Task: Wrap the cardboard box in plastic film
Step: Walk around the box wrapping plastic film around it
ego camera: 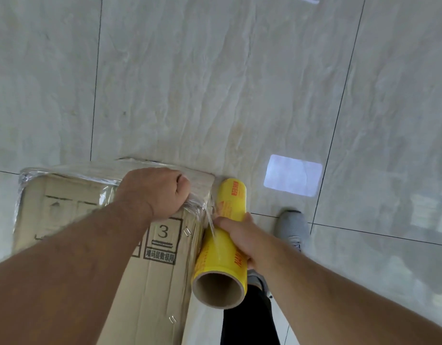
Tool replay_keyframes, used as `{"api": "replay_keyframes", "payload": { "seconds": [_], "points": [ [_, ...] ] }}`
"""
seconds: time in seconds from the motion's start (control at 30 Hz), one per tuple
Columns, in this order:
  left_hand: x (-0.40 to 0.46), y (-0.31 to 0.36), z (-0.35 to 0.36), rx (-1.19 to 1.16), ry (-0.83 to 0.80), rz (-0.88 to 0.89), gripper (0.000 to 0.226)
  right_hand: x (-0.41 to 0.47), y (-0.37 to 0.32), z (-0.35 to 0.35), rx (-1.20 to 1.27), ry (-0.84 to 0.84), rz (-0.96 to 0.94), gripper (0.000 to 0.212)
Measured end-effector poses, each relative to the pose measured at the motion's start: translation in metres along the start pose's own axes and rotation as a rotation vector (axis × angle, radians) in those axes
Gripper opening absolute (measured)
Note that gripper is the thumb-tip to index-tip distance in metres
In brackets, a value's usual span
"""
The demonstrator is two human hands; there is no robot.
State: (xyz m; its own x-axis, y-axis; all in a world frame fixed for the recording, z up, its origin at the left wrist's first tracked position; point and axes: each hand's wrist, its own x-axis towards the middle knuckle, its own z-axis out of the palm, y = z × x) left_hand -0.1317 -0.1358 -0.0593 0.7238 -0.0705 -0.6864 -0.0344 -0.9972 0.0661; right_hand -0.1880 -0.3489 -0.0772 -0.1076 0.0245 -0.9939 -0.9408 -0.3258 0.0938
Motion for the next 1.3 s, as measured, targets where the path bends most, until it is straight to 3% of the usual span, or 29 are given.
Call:
{"api": "replay_keyframes", "payload": {
  "seconds": [0.13, 0.27, 0.37, 0.53, 0.67, 0.77, 0.9, 0.97, 1.17, 1.3],
  "points": [
    [-0.001, -0.001, 0.002, 0.029, -0.002, 0.000, 0.050, 0.008, 0.028, 0.003, 0.310, -0.060, 0.070, 0.121],
    [0.001, -0.001, 0.003, 0.063, 0.012, -0.007, 0.055, -0.010, 0.056, 0.007, 0.583, -0.184, 0.157, 0.088],
    [-0.001, -0.002, 0.004, 0.032, 0.044, 0.001, 0.056, -0.014, 0.062, 0.007, 0.695, -0.233, 0.157, 0.078],
    [-0.003, -0.001, 0.002, 0.015, 0.000, 0.004, 0.055, -0.015, 0.059, 0.003, 0.644, -0.156, 0.099, 0.060],
    [-0.019, 0.032, -0.004, -0.141, 0.038, 0.188, 0.058, -0.015, 0.069, -0.005, 0.507, -0.093, 0.023, 0.072],
    [-0.023, 0.062, 0.000, 0.001, -0.010, 0.361, 0.060, -0.019, 0.072, -0.005, 0.345, -0.011, -0.041, 0.075],
    [-0.015, 0.063, 0.007, 0.134, -0.015, 0.314, 0.042, -0.021, 0.069, 0.012, 0.107, 0.042, -0.050, 0.106],
    [-0.015, 0.062, 0.006, 0.141, -0.041, 0.310, 0.027, -0.020, 0.071, 0.021, 0.072, 0.066, -0.067, 0.108],
    [-0.016, 0.065, 0.002, 0.095, -0.067, 0.283, 0.021, -0.012, 0.089, 0.031, 0.318, 0.068, -0.020, 0.090],
    [-0.018, 0.067, 0.001, 0.088, -0.040, 0.281, 0.022, -0.014, 0.103, 0.029, 0.633, -0.133, 0.089, 0.071]
  ]
}}
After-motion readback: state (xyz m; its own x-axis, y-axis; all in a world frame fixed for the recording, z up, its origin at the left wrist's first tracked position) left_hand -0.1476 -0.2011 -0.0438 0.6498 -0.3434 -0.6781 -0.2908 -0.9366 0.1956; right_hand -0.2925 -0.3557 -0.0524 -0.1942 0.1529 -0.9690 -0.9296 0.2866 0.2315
